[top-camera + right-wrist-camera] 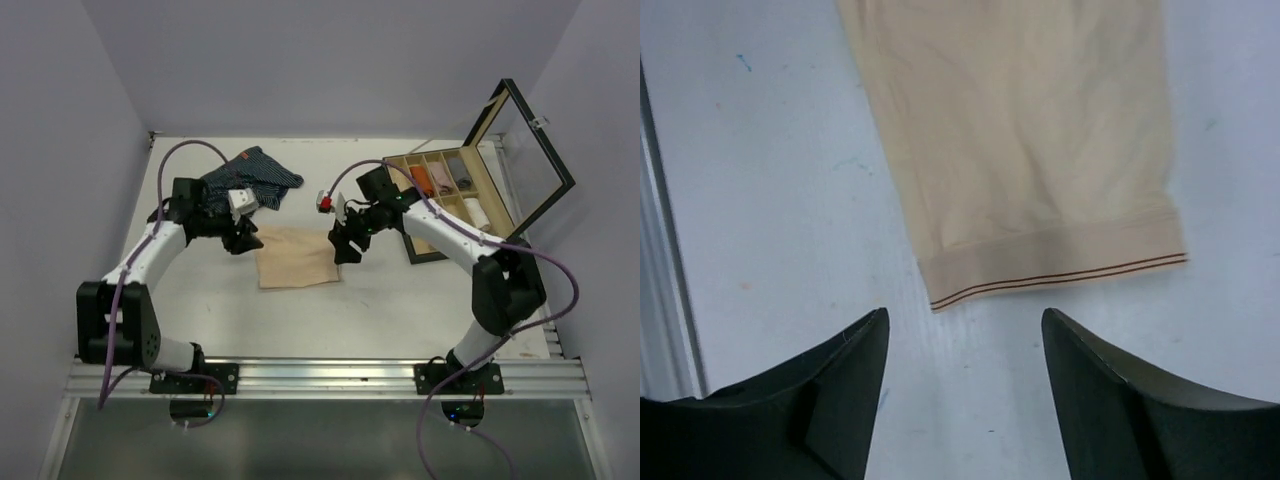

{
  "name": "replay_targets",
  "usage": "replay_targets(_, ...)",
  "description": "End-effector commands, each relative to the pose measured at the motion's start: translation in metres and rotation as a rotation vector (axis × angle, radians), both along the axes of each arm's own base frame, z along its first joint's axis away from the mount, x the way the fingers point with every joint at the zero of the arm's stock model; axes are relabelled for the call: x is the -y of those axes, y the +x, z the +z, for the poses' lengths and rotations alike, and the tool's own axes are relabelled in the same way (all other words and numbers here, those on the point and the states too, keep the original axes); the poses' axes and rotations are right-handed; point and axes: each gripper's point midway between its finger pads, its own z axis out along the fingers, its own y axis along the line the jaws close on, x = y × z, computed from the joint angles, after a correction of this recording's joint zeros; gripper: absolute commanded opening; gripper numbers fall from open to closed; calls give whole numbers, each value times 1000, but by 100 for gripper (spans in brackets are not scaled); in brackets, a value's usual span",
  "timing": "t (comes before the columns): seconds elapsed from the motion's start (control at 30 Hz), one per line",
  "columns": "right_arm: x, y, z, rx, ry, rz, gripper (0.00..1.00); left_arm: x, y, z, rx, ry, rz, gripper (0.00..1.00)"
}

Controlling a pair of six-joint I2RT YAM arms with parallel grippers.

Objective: Roll the underwear

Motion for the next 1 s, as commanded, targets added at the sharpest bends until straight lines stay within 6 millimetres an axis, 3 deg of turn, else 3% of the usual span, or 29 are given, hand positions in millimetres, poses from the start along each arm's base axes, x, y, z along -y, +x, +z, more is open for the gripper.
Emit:
replay_targets(0.0, 17, 9, 21, 310, -42, 146, 68, -3, -23, -20, 235, 178, -159, 55)
replay_targets(0.03, 19, 8, 18, 348, -47, 171, 69, -4, -25, -18, 293, 199, -177, 56)
replay_targets(0.07, 18, 13, 17, 438, -44, 229, 69, -6, -32, -31, 333, 240, -218, 56)
replay_targets(0.1, 23, 4, 2, 444, -63, 266, 69, -3, -32, -32, 382, 253, -244, 57)
replay_targets(0.13, 21, 2, 1, 500, -64, 328, 70, -2, -33, -32, 425, 269, -258, 57)
replay_targets(0.17, 20, 0, -4, 514, -65, 354, 70, -4, -40, -45, 415, 288, -262, 57)
replay_targets(0.37, 10, -5, -31, 603, -56, 443, 69, 12, -42, -56, 458, 315, -274, 58)
replay_targets(0.7, 5, -22, -67, 598, -63, 584, 60, 18, -48, -71, 418, 344, -316, 57)
replay_targets(0.97, -1, -28, -80, 585, -67, 668, 55, 17, -50, -80, 383, 355, -332, 56)
